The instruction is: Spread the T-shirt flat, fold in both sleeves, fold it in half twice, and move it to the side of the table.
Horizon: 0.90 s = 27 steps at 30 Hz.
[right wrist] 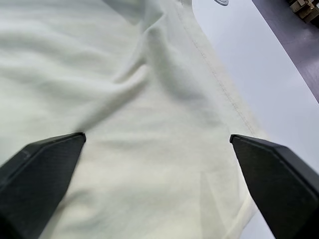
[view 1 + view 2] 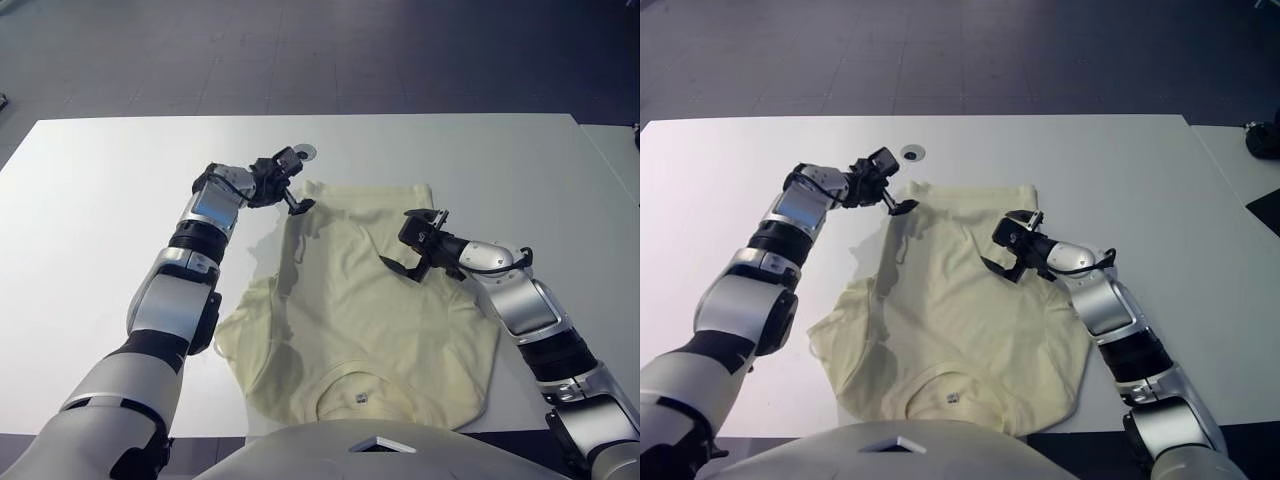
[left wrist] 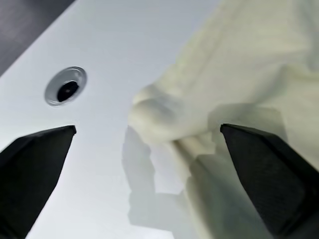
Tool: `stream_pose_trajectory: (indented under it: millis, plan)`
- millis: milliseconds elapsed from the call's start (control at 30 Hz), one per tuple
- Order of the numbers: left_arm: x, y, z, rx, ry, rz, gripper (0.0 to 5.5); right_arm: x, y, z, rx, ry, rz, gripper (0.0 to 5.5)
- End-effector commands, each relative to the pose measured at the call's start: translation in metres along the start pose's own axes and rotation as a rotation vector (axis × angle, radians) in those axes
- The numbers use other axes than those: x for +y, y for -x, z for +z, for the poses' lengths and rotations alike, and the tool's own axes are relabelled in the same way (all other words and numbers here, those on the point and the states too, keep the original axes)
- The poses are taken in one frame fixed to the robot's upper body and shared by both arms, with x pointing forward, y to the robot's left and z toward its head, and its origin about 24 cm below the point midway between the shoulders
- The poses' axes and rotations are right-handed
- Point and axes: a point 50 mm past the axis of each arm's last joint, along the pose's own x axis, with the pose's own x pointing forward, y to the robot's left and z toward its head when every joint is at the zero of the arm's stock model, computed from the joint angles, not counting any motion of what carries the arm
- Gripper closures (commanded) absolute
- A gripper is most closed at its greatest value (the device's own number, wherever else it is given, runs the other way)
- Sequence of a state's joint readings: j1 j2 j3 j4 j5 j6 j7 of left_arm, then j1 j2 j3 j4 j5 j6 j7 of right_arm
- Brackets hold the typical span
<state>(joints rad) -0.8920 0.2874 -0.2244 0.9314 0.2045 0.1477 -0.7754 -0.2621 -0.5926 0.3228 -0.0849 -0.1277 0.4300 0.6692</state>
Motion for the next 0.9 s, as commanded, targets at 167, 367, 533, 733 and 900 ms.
stream_pose_trajectory:
  millis: [167,367,533,733,900]
  plan:
    - [-0.015,-0.013,-0.018,0.086,-0.035,0.012,0.10,0.015,-0.004,-0.025,0.112,-0.049,0.065,0.11]
    - [0.002,-0.008,-0.047,0.210,0.052,0.316,0.10,0.013,-0.005,-0.023,0.106,-0.042,0.066,0.11]
    - [0.008,0.006,-0.076,0.332,0.050,0.338,0.10,0.012,-0.004,-0.023,0.110,-0.043,0.059,0.11]
    - [0.003,0.005,-0.080,0.322,0.068,0.274,0.10,0.004,-0.012,-0.016,0.076,-0.046,0.009,0.11]
    - [0.009,0.004,-0.064,0.224,0.135,0.286,0.10,-0.038,-0.030,0.016,-0.038,-0.078,-0.108,0.11]
